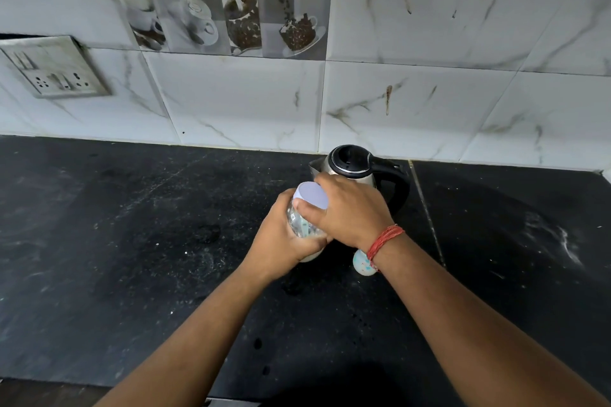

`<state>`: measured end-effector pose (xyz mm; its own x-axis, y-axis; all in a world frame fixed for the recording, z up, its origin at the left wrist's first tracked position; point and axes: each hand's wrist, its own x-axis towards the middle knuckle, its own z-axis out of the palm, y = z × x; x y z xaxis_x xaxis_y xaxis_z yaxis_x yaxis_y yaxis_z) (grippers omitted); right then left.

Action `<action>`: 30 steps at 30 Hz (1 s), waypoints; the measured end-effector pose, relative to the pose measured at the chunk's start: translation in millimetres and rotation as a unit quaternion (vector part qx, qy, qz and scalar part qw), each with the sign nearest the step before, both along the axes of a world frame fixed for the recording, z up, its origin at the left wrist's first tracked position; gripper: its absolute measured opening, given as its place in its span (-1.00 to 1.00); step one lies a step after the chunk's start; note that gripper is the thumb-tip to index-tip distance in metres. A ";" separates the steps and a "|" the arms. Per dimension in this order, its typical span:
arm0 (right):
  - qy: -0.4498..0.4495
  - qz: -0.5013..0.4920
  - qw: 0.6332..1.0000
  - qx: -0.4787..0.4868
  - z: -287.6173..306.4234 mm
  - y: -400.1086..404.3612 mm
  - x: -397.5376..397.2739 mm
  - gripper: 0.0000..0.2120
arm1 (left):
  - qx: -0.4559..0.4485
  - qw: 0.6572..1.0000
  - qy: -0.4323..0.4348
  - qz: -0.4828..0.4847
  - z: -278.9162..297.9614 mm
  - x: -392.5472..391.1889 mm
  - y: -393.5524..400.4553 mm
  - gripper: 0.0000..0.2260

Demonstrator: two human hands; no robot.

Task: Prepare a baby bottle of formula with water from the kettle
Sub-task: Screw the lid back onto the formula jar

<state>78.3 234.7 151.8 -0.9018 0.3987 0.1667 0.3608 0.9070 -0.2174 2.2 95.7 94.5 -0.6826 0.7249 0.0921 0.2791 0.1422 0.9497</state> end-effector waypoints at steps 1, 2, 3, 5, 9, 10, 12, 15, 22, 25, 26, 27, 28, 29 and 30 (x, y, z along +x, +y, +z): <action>-0.003 -0.003 1.000 -0.018 -2.3 -0.8 -1.6 -0.29 | -0.002 1.000 -0.003 -0.006 -2.5 -2.0 -0.2 -0.29; -0.007 -0.003 0.999 -0.033 -4.4 -1.1 -3.6 -0.29 | -0.004 1.000 -0.006 -0.009 -5.1 -5.2 -0.6 -0.27; -0.011 -0.003 0.999 -0.046 -6.4 -1.9 -5.4 -0.30 | -0.005 1.000 -0.012 -0.012 -8.2 -9.1 -1.3 -0.24; -0.016 0.001 0.998 -0.067 -12.5 -4.5 -9.0 -0.29 | -0.013 1.000 -0.020 -0.006 -18.5 -18.4 -3.9 -0.18; 0.000 0.024 0.989 -0.146 -38.2 -7.7 -15.9 -0.24 | -0.050 0.998 -0.015 0.022 -38.2 -30.7 -9.4 -0.17; 0.005 0.031 0.984 -0.175 -46.8 -8.0 -17.4 -0.24 | -0.055 0.998 -0.022 0.027 -44.6 -33.7 -11.2 -0.16; 0.022 0.037 0.973 -0.225 -63.3 -7.6 -18.5 -0.29 | -0.063 0.997 -0.029 0.037 -54.2 -37.0 -15.4 -0.16; 0.048 0.031 0.960 -0.275 -85.2 -8.9 -18.4 -0.40 | -0.082 0.994 -0.053 0.040 -68.7 -41.6 -20.0 -0.16; 0.082 0.022 0.941 -0.327 -126.2 -17.9 -12.0 -0.48 | -0.076 0.992 -0.100 0.015 -95.4 -37.7 -23.4 -0.21; 0.078 0.020 0.939 -0.334 -136.5 -20.2 -5.9 -0.47 | -0.090 0.990 -0.107 0.008 -104.9 -35.3 -27.5 -0.20; 0.073 0.020 0.939 -0.336 -137.4 -21.1 -4.3 -0.47 | -0.095 0.989 -0.110 0.008 -107.0 -34.5 -29.1 -0.20; 0.072 0.020 0.938 -0.339 -142.3 -20.2 -3.8 -0.46 | -0.093 0.990 -0.108 0.006 -108.2 -34.2 -30.2 -0.19; 0.073 0.023 0.938 -0.338 -141.5 -20.5 -1.9 -0.45 | -0.089 0.991 -0.104 0.003 -107.1 -33.4 -30.6 -0.19; 0.079 0.024 0.938 -0.337 -143.4 -20.3 -1.3 -0.45 | -0.091 0.991 -0.102 -0.001 -109.4 -34.2 -30.5 -0.19; 0.077 0.027 0.940 -0.333 -142.3 -20.8 -0.4 -0.44 | -0.093 0.990 -0.102 -0.004 -107.7 -34.1 -30.6 -0.20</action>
<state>77.9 213.9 9.5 -0.9092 0.4154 0.0276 0.2356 0.5680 -0.7886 -31.9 65.1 -13.2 -0.6681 0.7212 -0.1828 0.0853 0.3183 0.9441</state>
